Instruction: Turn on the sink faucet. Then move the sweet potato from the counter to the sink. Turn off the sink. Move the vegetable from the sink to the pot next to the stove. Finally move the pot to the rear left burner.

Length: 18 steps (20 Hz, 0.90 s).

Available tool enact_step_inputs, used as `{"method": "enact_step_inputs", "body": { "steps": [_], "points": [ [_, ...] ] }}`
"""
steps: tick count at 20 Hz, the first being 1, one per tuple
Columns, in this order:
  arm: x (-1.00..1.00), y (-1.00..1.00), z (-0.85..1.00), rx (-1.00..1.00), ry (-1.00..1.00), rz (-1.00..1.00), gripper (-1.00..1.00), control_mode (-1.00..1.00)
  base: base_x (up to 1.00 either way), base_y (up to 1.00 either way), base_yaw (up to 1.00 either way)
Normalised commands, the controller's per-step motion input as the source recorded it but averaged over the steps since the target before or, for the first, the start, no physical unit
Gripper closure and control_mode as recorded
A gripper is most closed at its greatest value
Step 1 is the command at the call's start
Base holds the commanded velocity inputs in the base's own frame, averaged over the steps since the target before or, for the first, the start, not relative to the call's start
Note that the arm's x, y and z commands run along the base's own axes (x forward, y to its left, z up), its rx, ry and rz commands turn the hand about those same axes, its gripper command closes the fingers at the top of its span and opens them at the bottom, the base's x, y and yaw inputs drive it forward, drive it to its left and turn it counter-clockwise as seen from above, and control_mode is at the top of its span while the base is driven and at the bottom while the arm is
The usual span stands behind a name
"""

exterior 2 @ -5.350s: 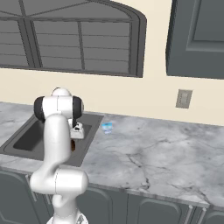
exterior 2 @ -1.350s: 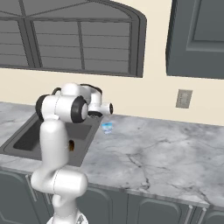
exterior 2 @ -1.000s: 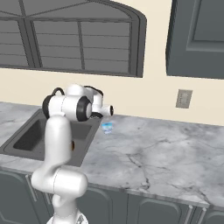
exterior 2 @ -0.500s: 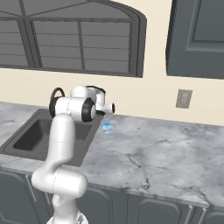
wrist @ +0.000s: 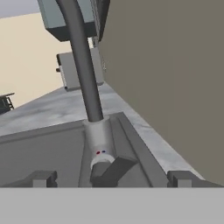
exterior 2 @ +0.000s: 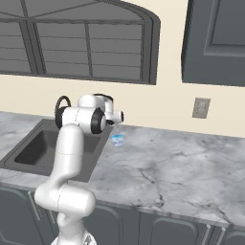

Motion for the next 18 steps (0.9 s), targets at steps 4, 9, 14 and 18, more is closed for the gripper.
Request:
{"method": "enact_step_inputs", "body": {
  "steps": [4, 9, 14, 18],
  "points": [
    [0.00, 0.31, 0.00, 0.00, 0.00, 0.04, -1.00, -1.00, 0.00, 0.00, 0.00],
    [0.00, 0.36, 0.00, 0.00, 0.00, 0.03, -1.00, -1.00, 0.00, 0.00, 0.00],
    [0.00, 0.42, 0.00, 0.00, 0.00, 0.02, -1.00, -1.00, 0.00, 0.00, 0.00],
    [0.00, 0.51, 0.00, 0.00, 0.00, 0.01, -1.00, -1.00, 0.00, 0.00, 0.00]
  ]
}}
